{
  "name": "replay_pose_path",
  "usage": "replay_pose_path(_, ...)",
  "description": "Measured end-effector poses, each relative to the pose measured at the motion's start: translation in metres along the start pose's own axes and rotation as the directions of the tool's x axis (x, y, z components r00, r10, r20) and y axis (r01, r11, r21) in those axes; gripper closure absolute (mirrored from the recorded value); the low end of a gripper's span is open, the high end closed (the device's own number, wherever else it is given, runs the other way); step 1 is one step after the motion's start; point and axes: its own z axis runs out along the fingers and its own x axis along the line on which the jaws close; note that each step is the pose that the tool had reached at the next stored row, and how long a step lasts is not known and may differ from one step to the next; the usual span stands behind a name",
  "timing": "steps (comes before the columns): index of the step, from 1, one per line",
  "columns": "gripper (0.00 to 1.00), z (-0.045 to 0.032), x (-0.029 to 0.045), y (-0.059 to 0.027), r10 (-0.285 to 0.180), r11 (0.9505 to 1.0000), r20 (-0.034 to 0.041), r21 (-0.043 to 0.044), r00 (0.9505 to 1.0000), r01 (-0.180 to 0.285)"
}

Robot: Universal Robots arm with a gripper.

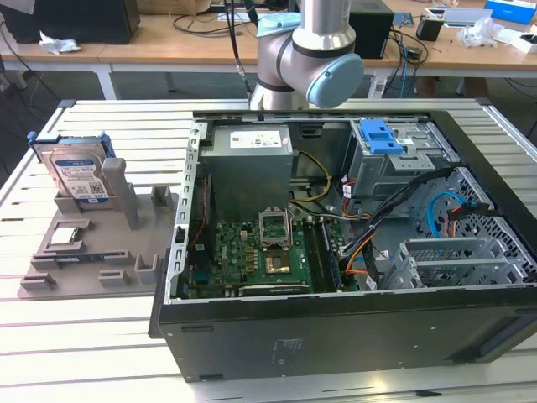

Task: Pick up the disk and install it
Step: 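Pick up the disk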

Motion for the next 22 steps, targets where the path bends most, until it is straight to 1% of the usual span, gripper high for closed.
replay_pose_path(2, 0.52, 0.0001, 0.0000, 0.0000, 0.033, 0.9995, 0.0012, 0.0007, 0.9995, -0.033)
replay_pose_path(7, 0.52, 0.0000, 0.0000, -0.0002, 0.038, 0.9993, 0.0014, 0.0008, 0.9993, -0.038)
replay_pose_path(9, 0.52, 0.0003, -0.0037, -0.0050, 0.038, 0.9993, 0.0014, 0.0005, 0.9993, -0.038)
replay_pose_path(13, 0.52, 0.0010, -0.0141, -0.0139, 0.038, 0.9993, 0.0014, -0.0003, 0.9993, -0.038)
replay_pose_path(18, 0.52, 0.0041, -0.0185, -0.0200, 0.038, 0.9993, 0.0015, -0.0009, 0.9993, -0.038)
replay_pose_path(22, 0.52, 0.0062, -0.0188, -0.0221, 0.039, 0.9993, 0.0015, -0.0012, 0.9993, -0.038)
